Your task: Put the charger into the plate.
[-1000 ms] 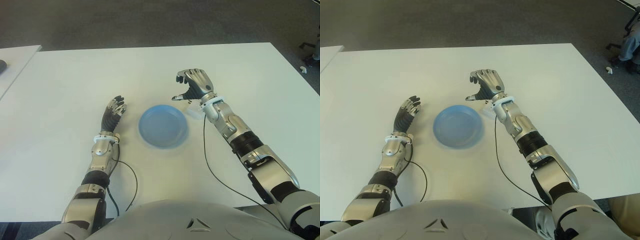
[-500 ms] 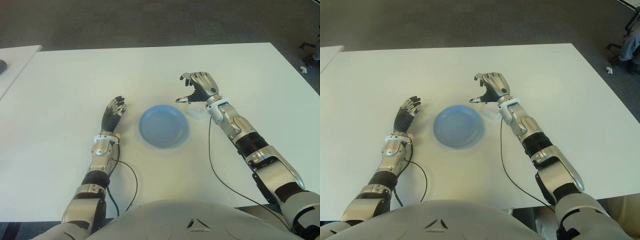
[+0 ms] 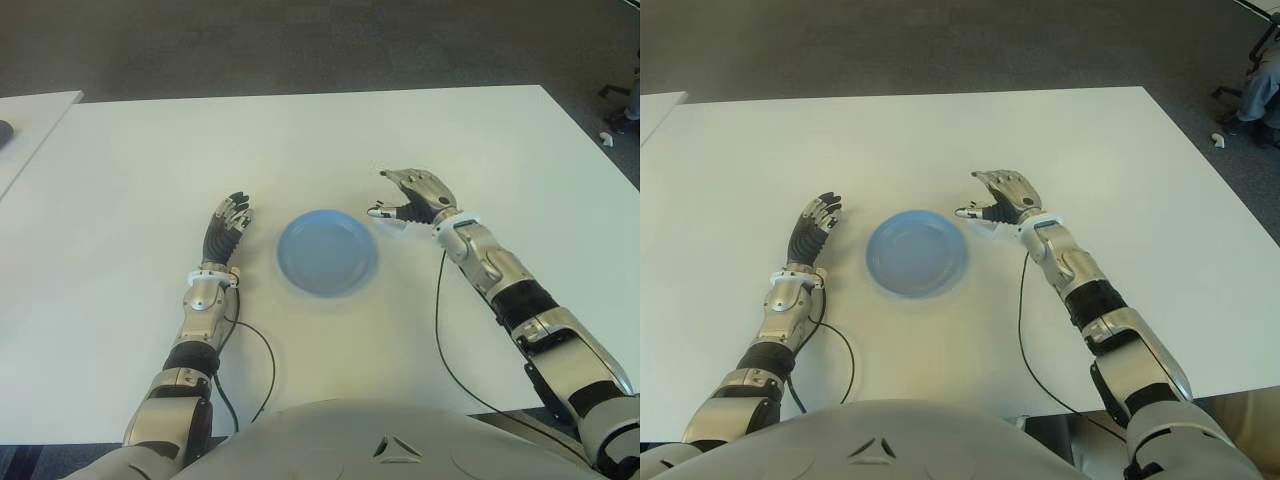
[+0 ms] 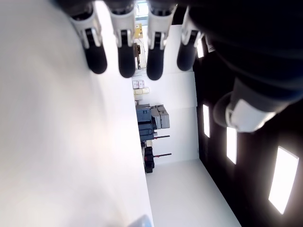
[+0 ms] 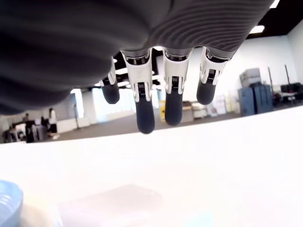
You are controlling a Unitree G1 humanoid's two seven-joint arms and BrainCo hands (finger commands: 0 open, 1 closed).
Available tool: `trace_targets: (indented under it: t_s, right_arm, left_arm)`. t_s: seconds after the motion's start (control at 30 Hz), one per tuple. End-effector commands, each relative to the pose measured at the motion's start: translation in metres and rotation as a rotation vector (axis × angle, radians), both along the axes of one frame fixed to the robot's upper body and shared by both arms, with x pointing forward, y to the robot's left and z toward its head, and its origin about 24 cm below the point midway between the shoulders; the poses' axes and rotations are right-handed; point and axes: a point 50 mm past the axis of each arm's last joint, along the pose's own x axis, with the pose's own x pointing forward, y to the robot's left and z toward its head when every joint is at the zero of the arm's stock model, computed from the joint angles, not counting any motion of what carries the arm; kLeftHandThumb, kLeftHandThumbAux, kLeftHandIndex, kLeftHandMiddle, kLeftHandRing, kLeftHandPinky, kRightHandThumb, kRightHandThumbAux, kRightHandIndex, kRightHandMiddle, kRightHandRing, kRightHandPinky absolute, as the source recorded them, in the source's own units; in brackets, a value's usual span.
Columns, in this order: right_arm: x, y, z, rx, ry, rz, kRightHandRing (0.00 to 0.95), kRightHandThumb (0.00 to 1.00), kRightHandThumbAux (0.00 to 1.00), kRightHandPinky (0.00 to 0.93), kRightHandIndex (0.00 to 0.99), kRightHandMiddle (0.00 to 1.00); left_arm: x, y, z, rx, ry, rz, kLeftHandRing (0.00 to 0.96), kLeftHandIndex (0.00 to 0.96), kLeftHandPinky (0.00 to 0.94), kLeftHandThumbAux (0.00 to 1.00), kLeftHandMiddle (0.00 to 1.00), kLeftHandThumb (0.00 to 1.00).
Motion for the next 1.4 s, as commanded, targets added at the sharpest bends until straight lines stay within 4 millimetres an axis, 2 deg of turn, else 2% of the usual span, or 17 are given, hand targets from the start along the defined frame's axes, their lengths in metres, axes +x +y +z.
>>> trace_targets:
  t_s: [0.03,0.73,1.4]
  right_arm:
    - [-0.007,-0.012,-0.014,-0.034,0.068,-0.083,0.000,0.341,0.106,0.000,0.000,0.000]
    - [-0.020,-0.022,-0.028,-0.059,0.150,-0.182,0.000,0.342,0.103,0.000,0.000,0.000]
    - [-0.029,-0.018,-0.039,-0.084,0.200,-0.218,0.000,0.344,0.108,0.000,0.000,0.000]
  left_arm:
    - [-0.083,-0.020,-0.080,-0.099,0.505,-0.011,0.176,0.169,0.175,0.526,0.197,0.046]
    - [-0.081,-0.018,-0.079,-0.090,0.507,-0.040,0.179,0.166,0.174,0.523,0.202,0.043]
    - [-0.079,-0.021,-0.078,-0.092,0.499,-0.065,0.183,0.178,0.186,0.509,0.206,0.054]
